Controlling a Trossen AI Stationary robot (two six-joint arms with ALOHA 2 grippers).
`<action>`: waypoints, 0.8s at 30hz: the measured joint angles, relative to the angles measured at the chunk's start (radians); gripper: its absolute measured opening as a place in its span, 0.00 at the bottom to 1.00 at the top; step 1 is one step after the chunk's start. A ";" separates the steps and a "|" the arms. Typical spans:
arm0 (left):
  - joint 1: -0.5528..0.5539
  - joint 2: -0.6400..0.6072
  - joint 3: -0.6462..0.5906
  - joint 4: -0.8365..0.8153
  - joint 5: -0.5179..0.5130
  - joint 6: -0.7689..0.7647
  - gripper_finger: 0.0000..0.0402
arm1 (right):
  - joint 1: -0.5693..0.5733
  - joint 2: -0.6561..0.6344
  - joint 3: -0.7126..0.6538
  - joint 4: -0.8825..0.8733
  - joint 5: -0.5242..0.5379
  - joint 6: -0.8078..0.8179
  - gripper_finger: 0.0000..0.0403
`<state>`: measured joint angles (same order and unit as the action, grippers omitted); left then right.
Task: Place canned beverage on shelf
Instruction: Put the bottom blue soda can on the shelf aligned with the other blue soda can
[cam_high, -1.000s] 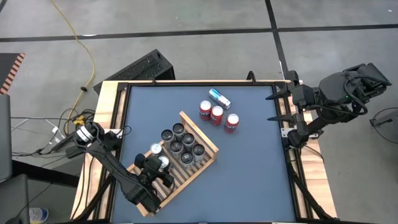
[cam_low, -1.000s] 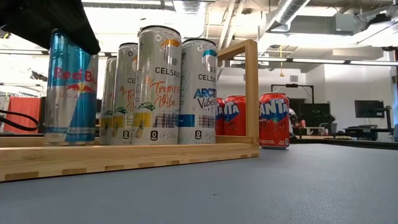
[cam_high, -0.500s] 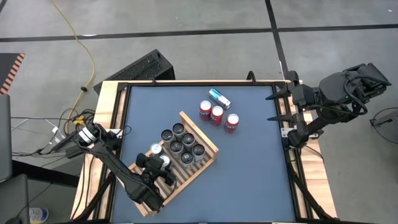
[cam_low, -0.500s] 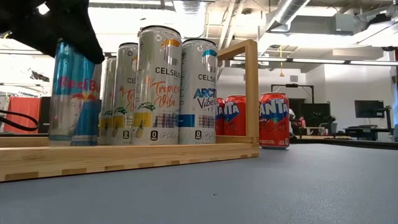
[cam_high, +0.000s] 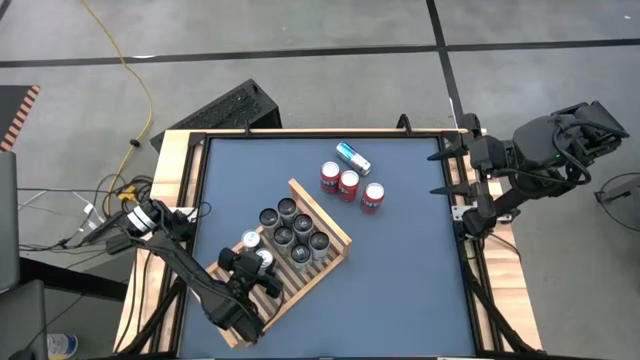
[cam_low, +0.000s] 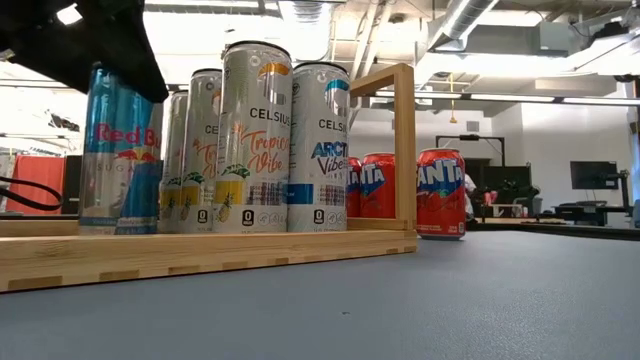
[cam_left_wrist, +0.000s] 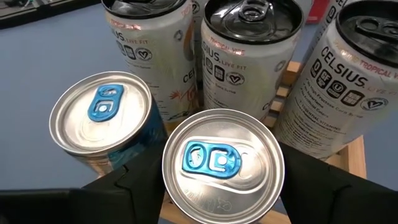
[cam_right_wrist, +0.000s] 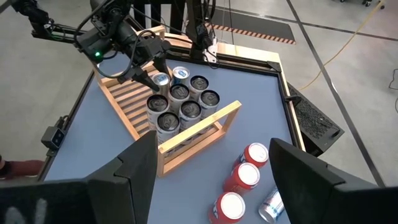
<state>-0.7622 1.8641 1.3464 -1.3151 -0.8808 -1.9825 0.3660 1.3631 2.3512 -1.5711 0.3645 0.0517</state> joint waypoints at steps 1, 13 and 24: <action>-0.003 -0.002 0.000 0.005 -0.004 0.002 0.61 | 0.000 0.000 0.000 0.000 0.000 0.000 0.67; -0.032 -0.024 0.000 -0.002 -0.026 0.006 0.72 | 0.000 0.000 0.000 0.000 0.000 -0.016 0.67; -0.037 -0.025 0.043 -0.067 -0.021 0.007 0.73 | 0.000 0.000 0.000 0.000 0.000 -0.033 0.67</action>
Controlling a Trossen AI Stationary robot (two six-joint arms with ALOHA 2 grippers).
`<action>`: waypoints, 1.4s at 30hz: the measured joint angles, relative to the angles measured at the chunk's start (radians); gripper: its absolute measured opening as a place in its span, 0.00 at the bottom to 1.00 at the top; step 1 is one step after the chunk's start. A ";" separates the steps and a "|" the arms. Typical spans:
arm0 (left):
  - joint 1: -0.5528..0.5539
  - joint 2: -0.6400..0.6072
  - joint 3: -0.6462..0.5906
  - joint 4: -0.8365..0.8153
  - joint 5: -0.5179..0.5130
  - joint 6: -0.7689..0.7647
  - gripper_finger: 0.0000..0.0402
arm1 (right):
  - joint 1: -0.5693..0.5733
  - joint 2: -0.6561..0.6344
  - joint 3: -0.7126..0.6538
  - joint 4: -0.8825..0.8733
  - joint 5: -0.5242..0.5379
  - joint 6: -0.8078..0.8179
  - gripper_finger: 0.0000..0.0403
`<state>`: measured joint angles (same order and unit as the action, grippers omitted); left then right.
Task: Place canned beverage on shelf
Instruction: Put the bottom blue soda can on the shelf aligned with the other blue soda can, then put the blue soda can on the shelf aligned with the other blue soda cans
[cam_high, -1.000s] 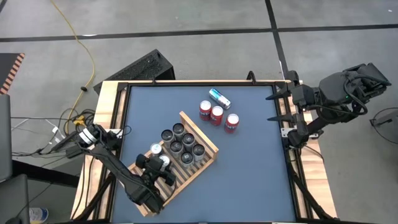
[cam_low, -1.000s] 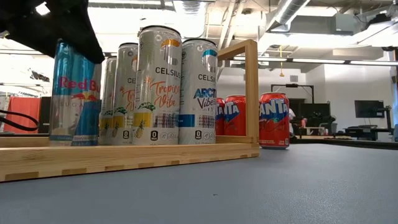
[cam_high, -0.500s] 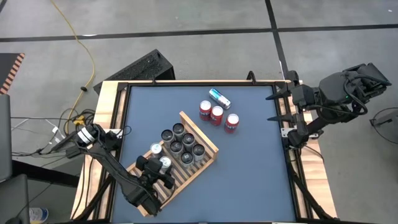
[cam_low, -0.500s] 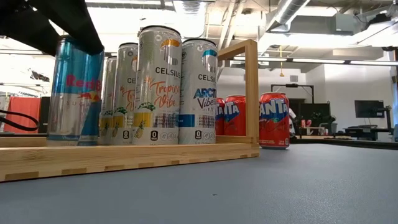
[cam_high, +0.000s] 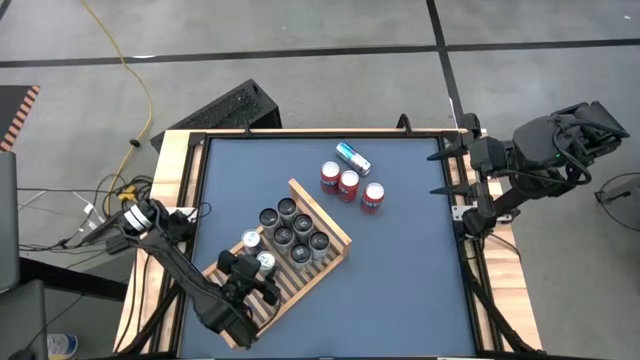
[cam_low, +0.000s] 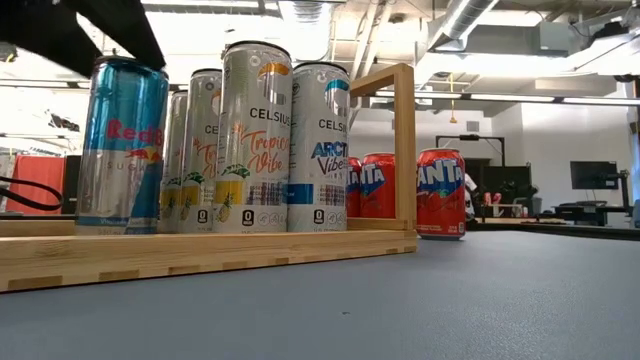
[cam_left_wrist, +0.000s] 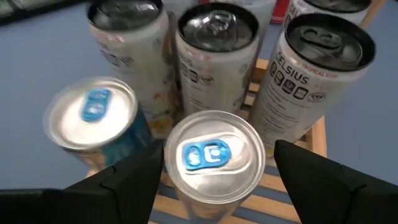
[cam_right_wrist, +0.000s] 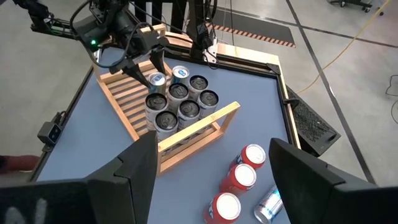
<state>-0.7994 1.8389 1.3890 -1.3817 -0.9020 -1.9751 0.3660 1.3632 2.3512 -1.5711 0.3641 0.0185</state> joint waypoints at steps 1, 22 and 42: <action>-0.003 0.000 0.011 -0.028 0.001 0.000 0.73 | 0.000 0.000 0.000 0.000 0.000 0.000 0.67; -0.026 -0.009 0.291 -0.190 0.002 0.126 0.73 | -0.171 -0.001 -0.337 0.079 0.198 0.035 0.67; 0.022 -0.009 0.691 -0.189 -0.186 0.542 0.73 | -0.899 0.338 -0.751 0.606 -0.246 -0.105 0.67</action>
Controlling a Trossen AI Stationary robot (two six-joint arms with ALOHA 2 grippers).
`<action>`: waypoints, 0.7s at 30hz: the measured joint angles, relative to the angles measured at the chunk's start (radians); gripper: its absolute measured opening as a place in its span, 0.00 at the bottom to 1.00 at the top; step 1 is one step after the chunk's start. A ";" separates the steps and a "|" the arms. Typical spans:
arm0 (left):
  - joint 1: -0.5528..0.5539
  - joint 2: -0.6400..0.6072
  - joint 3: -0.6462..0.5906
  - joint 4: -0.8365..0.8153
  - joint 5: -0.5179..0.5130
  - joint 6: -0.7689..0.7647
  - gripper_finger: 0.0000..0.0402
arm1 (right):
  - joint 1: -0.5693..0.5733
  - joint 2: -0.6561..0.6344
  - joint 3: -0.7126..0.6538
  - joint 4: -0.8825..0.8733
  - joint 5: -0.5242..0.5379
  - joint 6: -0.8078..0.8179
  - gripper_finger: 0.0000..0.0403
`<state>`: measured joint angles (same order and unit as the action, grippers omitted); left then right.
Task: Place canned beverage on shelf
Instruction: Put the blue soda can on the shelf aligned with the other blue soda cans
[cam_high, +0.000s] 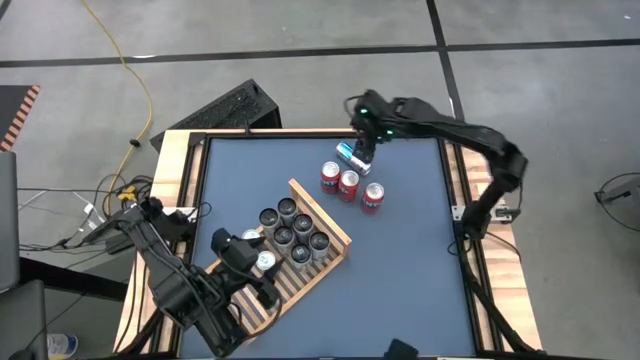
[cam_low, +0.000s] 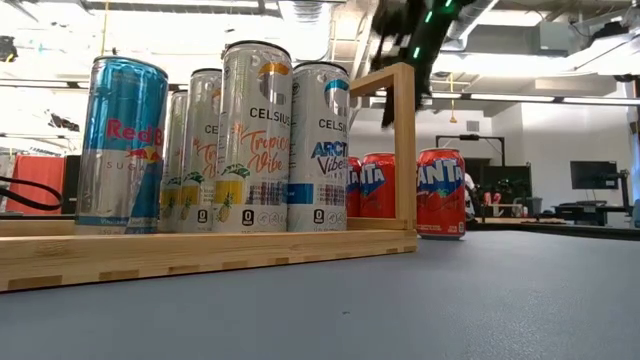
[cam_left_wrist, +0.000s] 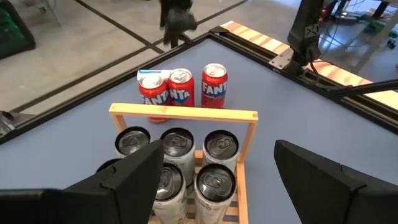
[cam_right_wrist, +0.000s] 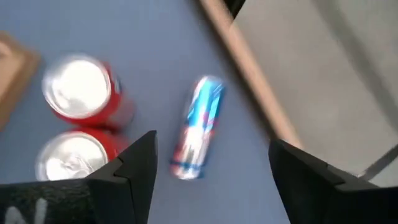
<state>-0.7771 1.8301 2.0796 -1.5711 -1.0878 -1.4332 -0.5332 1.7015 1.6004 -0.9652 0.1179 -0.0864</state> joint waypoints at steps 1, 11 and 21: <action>0.003 0.000 0.000 0.000 0.002 0.000 0.73 | -0.017 0.038 -0.001 -0.007 -0.042 0.000 0.67; 0.026 0.000 0.000 0.000 0.003 -0.001 0.73 | -0.090 0.289 -0.001 -0.022 -0.149 -0.018 0.67; 0.051 0.001 0.000 0.000 0.002 0.002 0.73 | -0.079 0.354 -0.003 0.003 -0.159 -0.056 0.60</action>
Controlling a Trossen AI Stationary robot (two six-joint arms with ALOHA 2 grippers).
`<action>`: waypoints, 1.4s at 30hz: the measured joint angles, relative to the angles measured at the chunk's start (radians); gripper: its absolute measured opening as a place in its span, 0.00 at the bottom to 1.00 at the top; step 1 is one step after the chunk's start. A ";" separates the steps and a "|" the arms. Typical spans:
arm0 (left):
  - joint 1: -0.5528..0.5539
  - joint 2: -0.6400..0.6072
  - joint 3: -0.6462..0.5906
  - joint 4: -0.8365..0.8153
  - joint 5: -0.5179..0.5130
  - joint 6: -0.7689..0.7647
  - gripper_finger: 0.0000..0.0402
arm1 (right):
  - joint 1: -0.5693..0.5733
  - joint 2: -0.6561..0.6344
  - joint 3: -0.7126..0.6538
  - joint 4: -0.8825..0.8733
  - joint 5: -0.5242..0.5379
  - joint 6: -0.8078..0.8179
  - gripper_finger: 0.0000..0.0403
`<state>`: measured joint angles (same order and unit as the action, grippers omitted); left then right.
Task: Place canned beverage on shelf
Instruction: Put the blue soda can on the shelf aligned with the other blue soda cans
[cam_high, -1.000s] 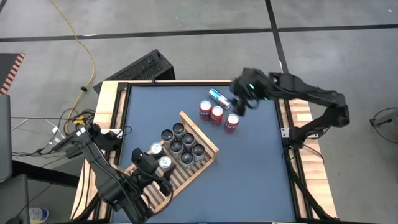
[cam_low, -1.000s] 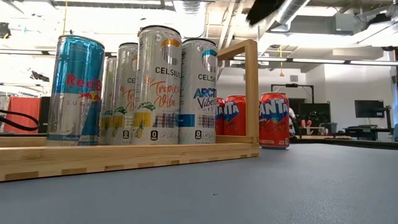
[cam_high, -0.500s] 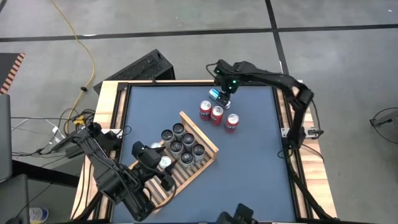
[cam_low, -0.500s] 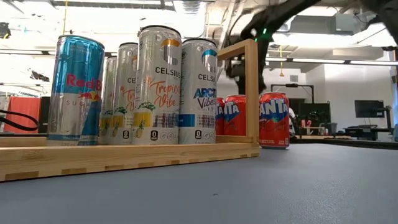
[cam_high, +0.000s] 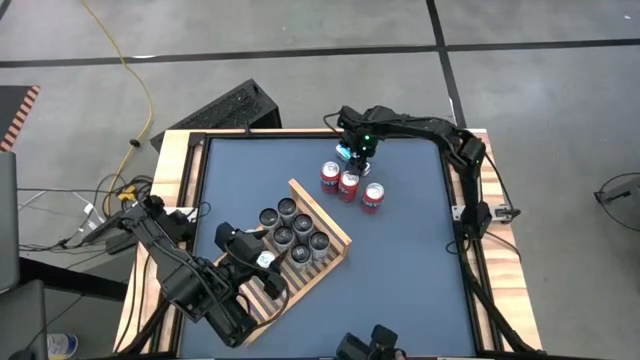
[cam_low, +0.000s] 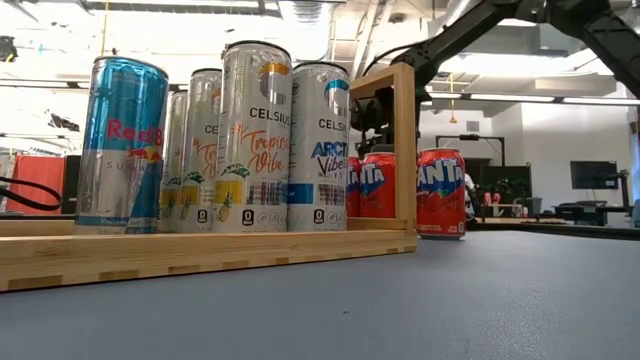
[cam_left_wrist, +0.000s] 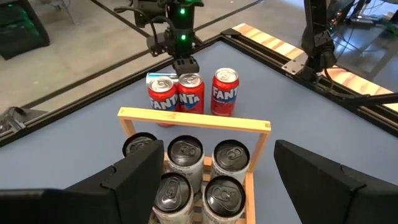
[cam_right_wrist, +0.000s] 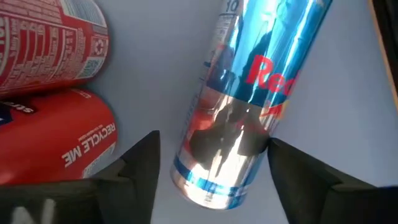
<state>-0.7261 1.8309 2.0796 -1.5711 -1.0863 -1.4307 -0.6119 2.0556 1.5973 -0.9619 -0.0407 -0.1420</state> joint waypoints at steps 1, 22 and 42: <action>0.000 0.000 0.000 0.000 0.000 0.000 0.73 | 0.000 0.002 0.001 0.007 -0.004 0.014 0.55; 0.000 0.000 0.000 0.000 -0.083 0.070 0.73 | -0.040 -0.190 -0.005 0.020 -0.011 0.089 0.00; 0.000 0.001 0.000 0.000 -0.045 0.037 0.73 | -0.035 0.062 -0.005 0.029 0.016 0.071 0.77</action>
<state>-0.7265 1.8317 2.0796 -1.5711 -1.1311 -1.3940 -0.6469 2.1176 1.5921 -0.9327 -0.0246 -0.0706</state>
